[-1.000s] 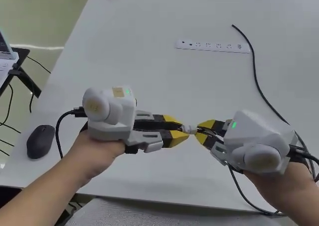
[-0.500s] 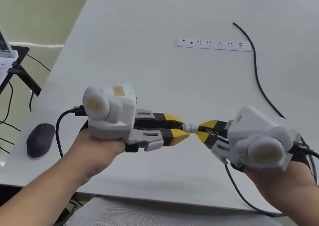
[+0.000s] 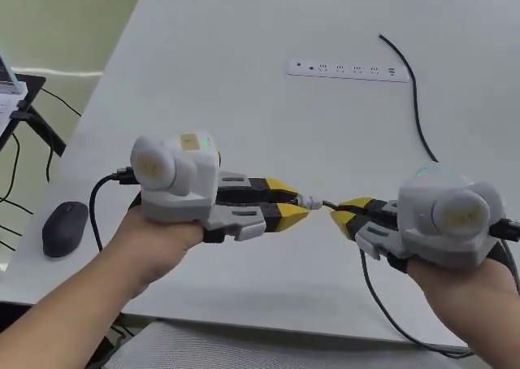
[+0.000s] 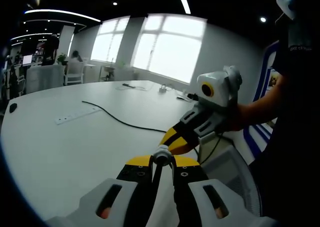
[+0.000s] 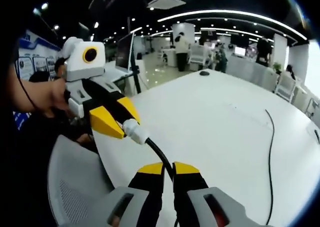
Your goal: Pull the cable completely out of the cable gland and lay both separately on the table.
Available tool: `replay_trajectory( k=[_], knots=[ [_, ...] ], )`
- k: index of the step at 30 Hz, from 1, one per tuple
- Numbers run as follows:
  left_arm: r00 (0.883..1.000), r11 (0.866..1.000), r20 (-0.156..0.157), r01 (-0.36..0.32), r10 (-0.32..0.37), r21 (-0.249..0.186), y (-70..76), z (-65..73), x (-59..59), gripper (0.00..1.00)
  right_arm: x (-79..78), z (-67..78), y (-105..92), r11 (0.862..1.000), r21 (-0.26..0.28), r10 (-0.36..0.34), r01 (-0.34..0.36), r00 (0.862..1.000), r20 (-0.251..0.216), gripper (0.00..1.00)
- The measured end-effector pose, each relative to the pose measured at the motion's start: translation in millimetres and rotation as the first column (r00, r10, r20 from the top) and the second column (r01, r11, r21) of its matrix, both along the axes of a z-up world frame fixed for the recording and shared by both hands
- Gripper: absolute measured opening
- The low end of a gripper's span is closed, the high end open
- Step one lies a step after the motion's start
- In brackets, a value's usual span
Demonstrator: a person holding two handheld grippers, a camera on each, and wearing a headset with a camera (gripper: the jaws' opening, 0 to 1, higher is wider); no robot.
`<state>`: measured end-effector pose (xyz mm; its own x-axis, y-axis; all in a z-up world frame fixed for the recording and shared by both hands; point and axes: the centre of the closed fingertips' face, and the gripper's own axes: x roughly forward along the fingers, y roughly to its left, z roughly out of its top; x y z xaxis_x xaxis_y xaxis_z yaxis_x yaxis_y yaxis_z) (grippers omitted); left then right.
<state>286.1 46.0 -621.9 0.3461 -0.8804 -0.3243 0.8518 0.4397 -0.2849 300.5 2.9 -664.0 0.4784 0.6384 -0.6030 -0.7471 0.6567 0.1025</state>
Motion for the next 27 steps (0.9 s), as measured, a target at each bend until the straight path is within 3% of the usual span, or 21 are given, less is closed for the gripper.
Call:
replay_trajectory(
  k=[10,15,18,23,24,27],
  knots=[
    [1.000,1.000,0.003,-0.005,0.005,-0.002,1.5,1.3,0.4,0.15,0.8,-15.5,-17.4,0.989,0.073,-0.120,0.130,0.985,-0.122,0.00],
    [1.000,1.000,0.005,-0.006,0.006,-0.004,1.4,1.7,0.5,0.15,0.0,-27.8,-28.9,0.969,0.109,-0.195,0.223,0.955,-0.223,0.00],
    [1.000,1.000,0.004,-0.005,0.005,-0.004,1.0,1.6,0.6,0.15,-0.8,-38.3,-36.6,0.953,0.123,-0.234,0.278,0.929,-0.288,0.00],
    [1.000,1.000,0.004,-0.002,0.002,-0.007,0.0,2.2,0.2,0.15,-0.9,-48.5,-46.1,0.927,0.142,-0.280,0.347,0.893,-0.353,0.00],
    [1.000,1.000,0.004,-0.002,0.002,-0.008,-0.2,2.4,0.1,0.15,-1.4,-51.5,-48.4,0.915,0.148,-0.297,0.375,0.875,-0.383,0.00],
    [1.000,1.000,0.006,0.000,0.000,-0.011,-0.7,3.2,0.1,0.15,-1.1,-56.2,-53.8,0.902,0.150,-0.318,0.406,0.857,-0.406,0.00]
  ],
)
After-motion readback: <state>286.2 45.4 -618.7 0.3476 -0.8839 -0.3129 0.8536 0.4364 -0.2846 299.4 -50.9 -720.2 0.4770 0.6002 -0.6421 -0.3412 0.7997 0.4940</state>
